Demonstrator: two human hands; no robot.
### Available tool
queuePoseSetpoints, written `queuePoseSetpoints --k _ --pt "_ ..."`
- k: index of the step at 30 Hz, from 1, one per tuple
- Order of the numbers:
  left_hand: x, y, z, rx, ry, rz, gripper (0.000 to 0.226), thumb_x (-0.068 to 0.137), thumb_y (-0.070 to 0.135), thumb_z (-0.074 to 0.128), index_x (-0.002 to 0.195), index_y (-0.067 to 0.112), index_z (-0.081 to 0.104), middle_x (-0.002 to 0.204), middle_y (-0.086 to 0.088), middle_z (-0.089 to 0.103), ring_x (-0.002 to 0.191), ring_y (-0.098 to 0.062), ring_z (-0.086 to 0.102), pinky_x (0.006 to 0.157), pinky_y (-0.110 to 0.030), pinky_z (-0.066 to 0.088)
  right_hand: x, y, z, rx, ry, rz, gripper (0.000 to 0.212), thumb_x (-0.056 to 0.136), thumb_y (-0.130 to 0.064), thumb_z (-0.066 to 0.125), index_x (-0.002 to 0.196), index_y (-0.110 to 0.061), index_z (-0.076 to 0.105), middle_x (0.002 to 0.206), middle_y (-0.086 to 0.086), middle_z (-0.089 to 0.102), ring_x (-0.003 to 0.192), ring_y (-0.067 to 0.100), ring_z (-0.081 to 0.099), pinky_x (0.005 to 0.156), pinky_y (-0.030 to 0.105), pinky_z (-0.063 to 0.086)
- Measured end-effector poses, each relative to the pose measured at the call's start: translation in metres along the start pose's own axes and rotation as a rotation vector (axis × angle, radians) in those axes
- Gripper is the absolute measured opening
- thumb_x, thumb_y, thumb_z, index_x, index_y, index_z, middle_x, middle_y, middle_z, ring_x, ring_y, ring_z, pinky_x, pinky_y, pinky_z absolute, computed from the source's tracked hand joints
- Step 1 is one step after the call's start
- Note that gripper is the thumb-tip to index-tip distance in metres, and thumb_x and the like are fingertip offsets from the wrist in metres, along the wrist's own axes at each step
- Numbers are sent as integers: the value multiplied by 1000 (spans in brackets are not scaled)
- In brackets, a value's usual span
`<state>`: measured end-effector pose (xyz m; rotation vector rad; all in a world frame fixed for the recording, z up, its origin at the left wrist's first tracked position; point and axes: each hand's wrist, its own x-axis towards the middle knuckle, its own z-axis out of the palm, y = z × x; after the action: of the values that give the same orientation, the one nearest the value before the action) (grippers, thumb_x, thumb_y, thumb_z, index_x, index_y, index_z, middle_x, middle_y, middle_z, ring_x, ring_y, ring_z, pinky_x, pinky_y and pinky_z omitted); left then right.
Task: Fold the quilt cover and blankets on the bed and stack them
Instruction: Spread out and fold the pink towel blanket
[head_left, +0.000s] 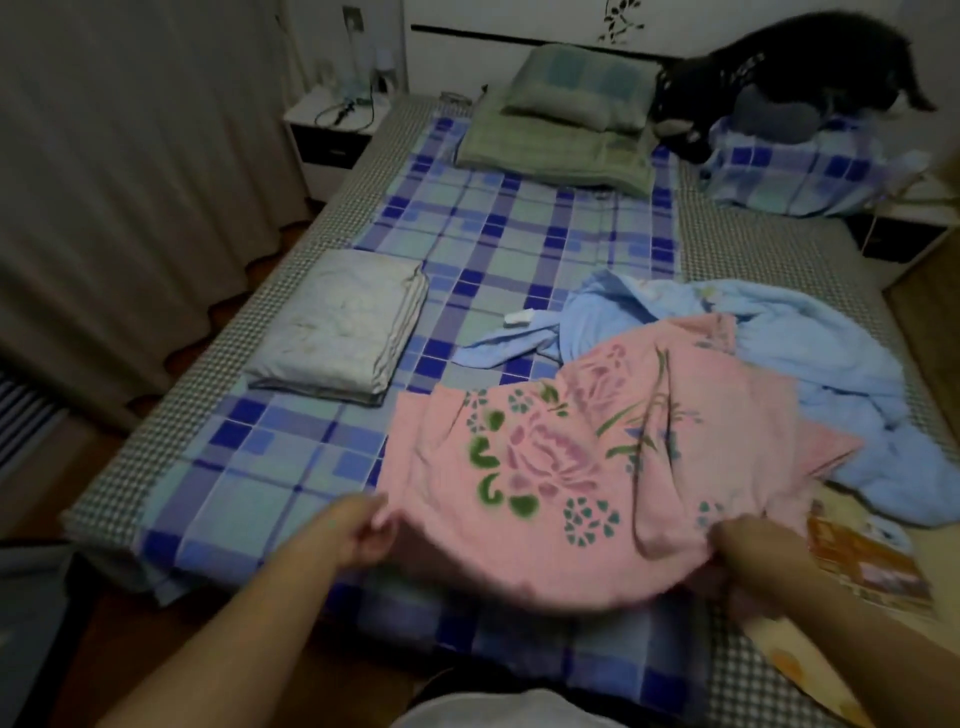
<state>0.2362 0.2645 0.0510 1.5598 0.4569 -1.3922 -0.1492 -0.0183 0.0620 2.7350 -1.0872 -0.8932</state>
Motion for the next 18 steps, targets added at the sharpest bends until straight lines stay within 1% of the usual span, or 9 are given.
queuePoseSetpoints --k 2,4,5,7,9,11,14,15,18 --pt "-21 104 26 -239 -126 287 19 101 7 46 92 1 62 73 -18 70 59 -21 68 49 -24 57 8 20 -44 -27 219 247 20 94 -28 53 110 -20 62 106 8 66 97 27 66 79 34 54" --pt "-82 191 63 -267 -274 659 21 104 19 49 110 5 63 102 -19 71 88 -25 70 74 -35 61 10 35 -79 69 501 372 8 87 -10 64 94 -7 68 78 19 65 71 36 67 63 42 55" --pt "-119 221 79 -247 -346 830 23 104 22 47 113 7 63 106 -16 72 94 -24 70 85 -39 59 9 40 -93 86 580 404 9 78 -6 72 86 -5 67 69 20 63 62 36 65 58 41 54" --pt "-176 250 93 -247 -505 1067 26 106 22 44 114 6 61 105 -15 72 95 -24 70 94 -42 56 6 35 -117 109 536 409 24 68 -11 81 85 -9 64 71 19 64 63 33 65 58 36 49" --pt "-208 252 81 -263 -628 1197 34 106 21 42 129 0 54 123 -22 65 110 -29 66 100 -46 51 -1 22 -129 148 570 404 18 76 -14 74 88 -13 61 77 18 65 65 32 65 56 32 43" --pt "-200 242 53 -271 -678 1224 39 106 22 41 138 0 48 137 -23 57 126 -31 58 107 -51 45 -6 7 -127 139 567 382 23 75 -18 75 88 -17 56 76 13 63 63 31 64 52 32 46" --pt "-139 196 -7 -414 -418 1076 37 106 23 41 137 8 52 138 -12 60 127 -25 58 100 -43 52 -6 -13 -115 105 388 337 63 43 -43 88 87 -23 48 75 3 56 59 31 62 45 30 35" --pt "-113 176 -29 -482 -289 976 35 105 23 42 135 10 54 136 -11 61 125 -24 59 92 -41 57 -5 -22 -112 99 383 318 64 40 -43 88 86 -23 48 74 2 54 59 32 61 45 30 33" --pt "-38 106 -94 -618 10 616 35 106 23 42 136 10 53 137 -12 60 125 -27 58 73 -41 61 2 -51 -98 74 423 226 43 56 -35 81 84 -23 50 73 3 52 59 34 61 48 35 45"
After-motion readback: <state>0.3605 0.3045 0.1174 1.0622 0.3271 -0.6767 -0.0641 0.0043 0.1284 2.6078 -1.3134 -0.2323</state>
